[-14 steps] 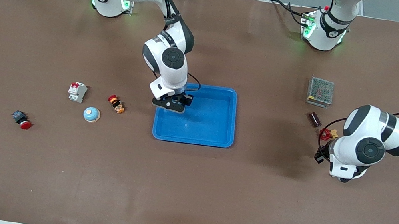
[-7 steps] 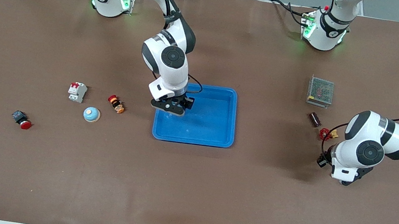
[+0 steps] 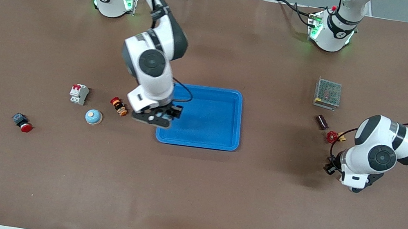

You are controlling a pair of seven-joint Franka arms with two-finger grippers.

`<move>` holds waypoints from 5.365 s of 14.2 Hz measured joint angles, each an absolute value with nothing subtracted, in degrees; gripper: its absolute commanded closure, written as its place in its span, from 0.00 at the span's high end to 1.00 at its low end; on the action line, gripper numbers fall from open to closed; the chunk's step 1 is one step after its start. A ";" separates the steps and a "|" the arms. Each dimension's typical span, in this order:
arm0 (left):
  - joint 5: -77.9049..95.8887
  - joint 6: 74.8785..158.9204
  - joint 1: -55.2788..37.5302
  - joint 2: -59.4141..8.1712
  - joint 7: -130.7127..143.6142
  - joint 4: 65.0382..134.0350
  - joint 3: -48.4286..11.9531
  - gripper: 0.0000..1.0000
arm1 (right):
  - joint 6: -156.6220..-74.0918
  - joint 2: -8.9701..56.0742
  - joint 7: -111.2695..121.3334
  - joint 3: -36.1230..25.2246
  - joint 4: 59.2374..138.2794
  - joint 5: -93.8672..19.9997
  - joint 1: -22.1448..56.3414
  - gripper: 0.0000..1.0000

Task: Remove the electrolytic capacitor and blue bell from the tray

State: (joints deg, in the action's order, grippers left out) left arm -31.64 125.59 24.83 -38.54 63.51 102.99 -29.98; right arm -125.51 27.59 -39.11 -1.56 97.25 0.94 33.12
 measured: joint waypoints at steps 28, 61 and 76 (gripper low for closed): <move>-8.26 101.66 7.23 -9.97 21.20 91.66 -12.77 1.00 | -149.07 22.92 21.54 -1.97 121.80 0.71 -9.30 0.00; -2.09 91.47 -1.22 2.95 7.12 93.90 -1.50 1.00 | -104.27 23.37 21.63 -1.80 89.47 -2.25 -10.81 1.00; -2.09 91.47 -1.22 2.96 7.12 94.01 -1.53 1.00 | -85.77 2.66 1.96 -4.00 83.41 -2.28 -1.57 1.00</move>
